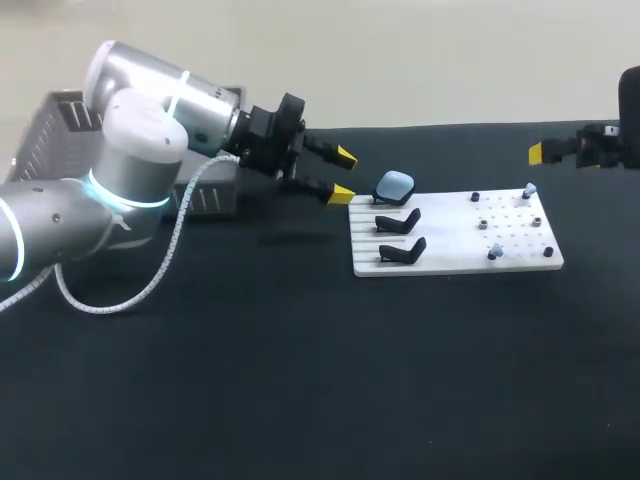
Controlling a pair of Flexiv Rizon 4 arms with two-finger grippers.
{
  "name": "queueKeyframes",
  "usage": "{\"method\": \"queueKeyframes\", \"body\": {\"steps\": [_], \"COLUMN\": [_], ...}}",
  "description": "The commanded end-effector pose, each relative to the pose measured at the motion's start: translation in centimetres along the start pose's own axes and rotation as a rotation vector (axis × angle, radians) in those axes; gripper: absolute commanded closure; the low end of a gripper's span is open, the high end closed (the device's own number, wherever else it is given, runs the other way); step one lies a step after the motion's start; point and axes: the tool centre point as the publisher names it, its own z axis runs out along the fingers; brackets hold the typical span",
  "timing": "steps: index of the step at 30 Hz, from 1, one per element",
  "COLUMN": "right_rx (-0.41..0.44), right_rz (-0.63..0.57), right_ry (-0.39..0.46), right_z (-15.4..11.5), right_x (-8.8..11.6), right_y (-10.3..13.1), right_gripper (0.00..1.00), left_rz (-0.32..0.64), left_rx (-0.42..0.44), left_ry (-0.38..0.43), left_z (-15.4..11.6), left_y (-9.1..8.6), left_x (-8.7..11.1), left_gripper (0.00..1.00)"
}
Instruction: Pick up each earbud case from the left stands, insert the matching earbuds, close the lid, and place the case in the box.
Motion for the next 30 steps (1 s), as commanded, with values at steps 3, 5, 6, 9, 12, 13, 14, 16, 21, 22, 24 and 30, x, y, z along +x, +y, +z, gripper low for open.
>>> {"method": "queueKeyframes", "body": {"steps": [3, 5, 6, 9, 12, 13, 14, 16, 21, 22, 24, 30], "right_rx": [0.003, 0.003, 0.003, 0.003, 0.003, 0.003, 0.003, 0.003, 0.003, 0.003, 0.003, 0.003], "right_rz": [0.000, 0.000, 0.000, 0.000, 0.000, 0.000, 0.000, 0.000, 0.000, 0.000, 0.000, 0.000], "right_ry": [0.000, 0.000, 0.000, 0.000, 0.000, 0.000, 0.000, 0.000, 0.000, 0.000, 0.000, 0.000], "right_z": [-0.1, -0.1, -0.1, -0.1, -0.1, -0.1, -0.1, -0.1, -0.1, -0.1, -0.1, -0.1], "right_x": [0.0, 0.0, 0.0, 0.0, 0.0, 0.0, 0.0, 0.0, 0.0, 0.0, 0.0, 0.0], "right_y": [0.0, 0.0, 0.0, 0.0, 0.0, 0.0, 0.0, 0.0, 0.0, 0.0, 0.0, 0.0], "right_gripper": [0.00, 0.00, 0.00, 0.00, 0.00, 0.00, 0.00, 0.00, 0.00, 0.00, 0.00, 0.00], "left_rz": [-0.013, -0.011, -0.010, -0.006, -0.005, -0.005, -0.005, -0.007, -0.009, -0.008, -0.008, -0.003], "left_rx": [0.022, 0.022, 0.022, 0.028, 0.034, 0.036, 0.037, 0.040, 0.050, 0.051, 0.056, 0.063], "left_ry": [0.000, 0.002, 0.003, 0.009, 0.010, 0.010, 0.010, 0.010, 0.009, 0.010, 0.012, 0.028], "left_z": [0.4, 0.6, 0.8, 1.1, 1.4, 1.5, 1.6, 1.8, 2.3, 2.4, 2.6, 3.0], "left_y": [1.0, 1.2, 1.3, 1.5, 1.6, 1.6, 1.7, 1.7, 1.7, 1.6, 1.5, 1.3], "left_x": [0.0, -0.1, -0.1, -0.2, -0.1, -0.1, -0.1, 0.0, 0.0, 0.0, -0.1, -0.2], "left_gripper": [0.05, 0.12, 0.13, 0.26, 0.29, 0.29, 0.29, 0.30, 0.31, 0.32, 0.34, 0.36]}}
